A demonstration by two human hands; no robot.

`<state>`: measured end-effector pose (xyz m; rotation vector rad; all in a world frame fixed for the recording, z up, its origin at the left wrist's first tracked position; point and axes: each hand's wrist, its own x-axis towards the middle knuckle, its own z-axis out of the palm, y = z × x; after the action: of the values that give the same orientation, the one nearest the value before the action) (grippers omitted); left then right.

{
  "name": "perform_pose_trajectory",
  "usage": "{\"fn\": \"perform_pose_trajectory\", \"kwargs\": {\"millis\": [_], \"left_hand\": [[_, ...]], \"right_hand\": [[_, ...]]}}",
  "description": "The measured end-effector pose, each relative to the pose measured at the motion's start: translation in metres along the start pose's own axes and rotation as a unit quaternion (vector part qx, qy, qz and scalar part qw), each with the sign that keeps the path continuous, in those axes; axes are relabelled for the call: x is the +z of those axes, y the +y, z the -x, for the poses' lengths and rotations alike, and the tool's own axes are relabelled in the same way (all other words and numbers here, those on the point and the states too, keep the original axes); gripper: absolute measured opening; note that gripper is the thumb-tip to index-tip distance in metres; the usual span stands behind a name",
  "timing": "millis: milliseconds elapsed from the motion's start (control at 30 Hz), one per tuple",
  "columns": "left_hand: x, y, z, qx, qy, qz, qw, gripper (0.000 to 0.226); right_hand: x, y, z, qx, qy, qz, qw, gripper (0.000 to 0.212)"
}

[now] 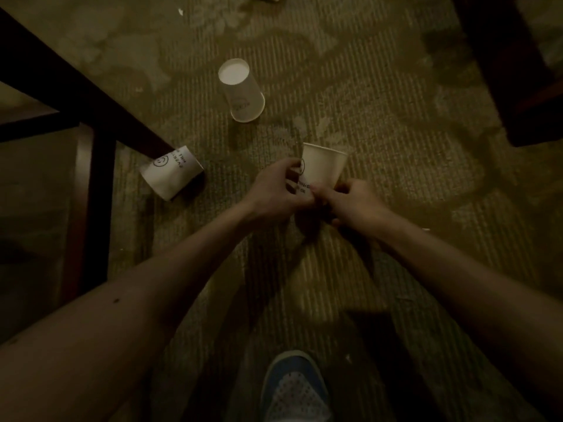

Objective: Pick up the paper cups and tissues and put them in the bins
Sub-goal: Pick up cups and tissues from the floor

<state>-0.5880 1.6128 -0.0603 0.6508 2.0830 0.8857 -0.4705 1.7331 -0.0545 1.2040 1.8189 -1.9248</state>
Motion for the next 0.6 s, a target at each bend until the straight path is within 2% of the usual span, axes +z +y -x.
{"fn": "perform_pose_trajectory", "kwargs": {"millis": [67, 133, 200, 300, 367, 433, 500, 533, 600], "left_hand": [[-0.004, -0.005, 0.011, -0.009, -0.001, 0.007, 1.000, 0.078], [-0.008, -0.007, 0.024, -0.020, -0.007, 0.003, 1.000, 0.078], [-0.009, -0.006, 0.035, -0.007, -0.024, -0.020, 0.999, 0.071], [-0.016, -0.003, 0.047, 0.000, -0.069, -0.093, 0.993, 0.062], [-0.030, -0.003, 0.051, -0.010, -0.077, -0.177, 0.981, 0.064], [-0.048, -0.006, 0.053, 0.005, 0.020, -0.269, 0.963, 0.059], [-0.069, -0.009, 0.051, 0.011, 0.158, -0.324, 0.933, 0.055], [-0.080, -0.013, 0.048, -0.002, 0.202, -0.343, 0.918, 0.057], [-0.100, -0.026, 0.041, -0.057, 0.211, -0.377, 0.900, 0.068]], "right_hand": [[0.006, 0.003, 0.005, -0.013, -0.001, 0.001, 1.000, 0.030], [0.016, 0.005, 0.008, -0.024, 0.004, 0.003, 1.000, 0.039], [0.026, 0.003, 0.010, -0.050, 0.018, -0.033, 0.998, 0.036], [0.030, 0.000, 0.010, -0.075, 0.009, -0.051, 0.996, 0.028], [0.025, 0.000, 0.010, -0.040, -0.003, -0.044, 0.998, 0.031], [0.017, 0.002, 0.012, 0.008, -0.015, -0.063, 0.998, 0.038], [0.012, 0.004, 0.013, 0.013, -0.025, -0.082, 0.996, 0.045], [0.012, 0.005, 0.014, 0.009, -0.029, -0.087, 0.996, 0.045], [0.012, 0.007, 0.013, 0.003, -0.035, -0.092, 0.995, 0.039]]}}
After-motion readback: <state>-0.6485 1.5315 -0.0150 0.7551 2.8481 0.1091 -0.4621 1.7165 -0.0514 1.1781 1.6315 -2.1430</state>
